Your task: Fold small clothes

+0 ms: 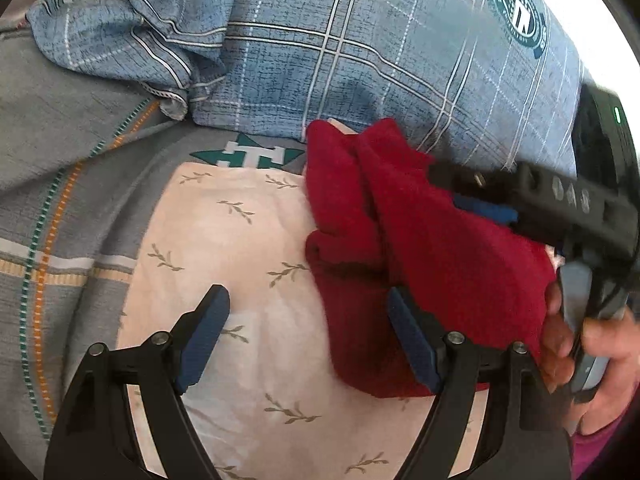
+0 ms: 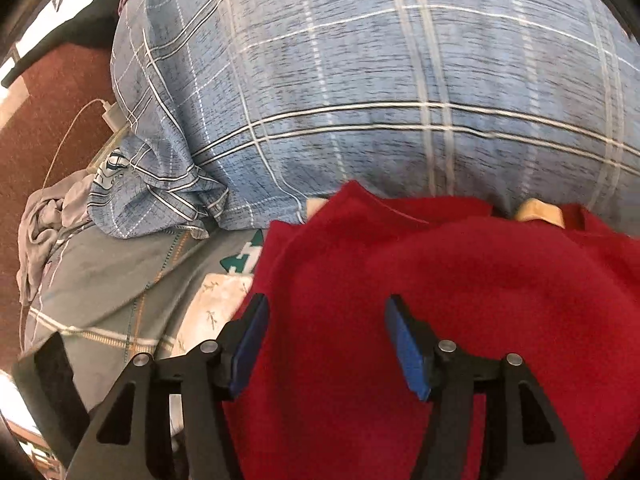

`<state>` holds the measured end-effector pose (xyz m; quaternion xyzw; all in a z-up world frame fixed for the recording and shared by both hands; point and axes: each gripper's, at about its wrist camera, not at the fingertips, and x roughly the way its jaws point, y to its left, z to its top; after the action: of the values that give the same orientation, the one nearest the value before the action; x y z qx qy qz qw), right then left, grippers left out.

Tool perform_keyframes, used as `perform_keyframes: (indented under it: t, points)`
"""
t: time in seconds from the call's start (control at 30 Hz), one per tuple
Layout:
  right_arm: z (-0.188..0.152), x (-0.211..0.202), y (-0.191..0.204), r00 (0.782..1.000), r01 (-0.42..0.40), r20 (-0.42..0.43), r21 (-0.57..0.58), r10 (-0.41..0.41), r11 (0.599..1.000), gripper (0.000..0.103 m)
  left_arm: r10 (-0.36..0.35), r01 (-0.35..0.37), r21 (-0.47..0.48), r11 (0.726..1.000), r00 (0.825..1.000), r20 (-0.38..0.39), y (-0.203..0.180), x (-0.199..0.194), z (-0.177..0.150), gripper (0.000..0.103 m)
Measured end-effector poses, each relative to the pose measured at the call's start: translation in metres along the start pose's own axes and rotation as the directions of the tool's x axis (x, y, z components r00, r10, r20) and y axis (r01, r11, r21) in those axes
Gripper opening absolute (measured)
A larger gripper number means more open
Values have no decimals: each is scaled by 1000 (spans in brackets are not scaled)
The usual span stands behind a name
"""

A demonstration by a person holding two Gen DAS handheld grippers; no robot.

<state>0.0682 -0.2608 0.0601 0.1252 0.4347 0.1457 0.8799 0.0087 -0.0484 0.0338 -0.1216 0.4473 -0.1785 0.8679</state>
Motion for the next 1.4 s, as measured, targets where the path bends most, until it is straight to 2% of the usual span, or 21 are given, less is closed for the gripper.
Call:
perform_keyframes:
  t: [0.23,0.33,0.47,0.53,0.63,0.7,0.77,0.87,0.93,1.07,1.13,1.17,1.2,1.27,1.3,1.33,1.4]
  points:
    - [-34,-38,-52,999,39,-1,60,-39,997,66,-119,119,-91,989,993,4,8,-9,3,81]
    - [-47,-55,-67,998,63,-3,53,-63,997,66,-141,143,-117,983,990,29,12,-16,4,84]
    - [-65,-98,-94,993,81,75,92,-88,992,68,-165,169,-116,979,985,39,9,-17,4,84]
    - [-75,-123,-115,985,104,123,135,-121,985,72,-155,158,-103,982,987,39,5,-14,3,85]
    - [-87,-149,-152,970,147,162,205,-182,968,77,-138,137,-87,987,990,-5,-3,1,3,85]
    - [-95,-158,-183,959,191,152,270,-238,944,77,-120,118,-71,991,992,-32,-9,11,2,85]
    - [-100,-160,-206,957,203,133,324,-257,924,77,-86,85,-38,996,996,-23,-17,14,5,85]
    - [-104,-155,-234,968,161,118,388,-223,907,79,-86,85,-39,996,995,-43,-23,20,12,85]
    - [-102,-147,-244,978,94,134,395,-159,914,79,-80,77,-62,995,996,-49,-23,27,19,85]
    - [-92,-133,-248,980,49,160,376,-117,925,78,-82,77,-74,994,994,-66,-32,44,35,85]
    - [-85,-123,-246,983,28,157,363,-91,931,71,-67,62,-69,996,995,-71,-36,50,38,85]
    - [-83,-120,-244,984,24,155,353,-84,935,58,-60,56,-64,996,996,-65,-38,52,39,81]
    - [-80,-116,-242,986,31,145,338,-85,941,41,-50,47,-55,997,997,-60,-40,53,39,75]
    - [-76,-108,-236,988,43,131,307,-87,951,30,-38,37,-30,999,998,-58,-44,52,40,47]
    - [-75,-108,-233,986,50,136,300,-95,953,23,-48,46,-27,999,997,-57,-46,50,41,40]
    - [-74,-110,-228,984,64,144,290,-109,955,20,-56,55,-25,998,997,-55,-48,46,42,31]
    - [-71,-120,-222,978,56,176,275,-107,960,15,-65,64,-10,998,997,-48,-53,37,43,24]
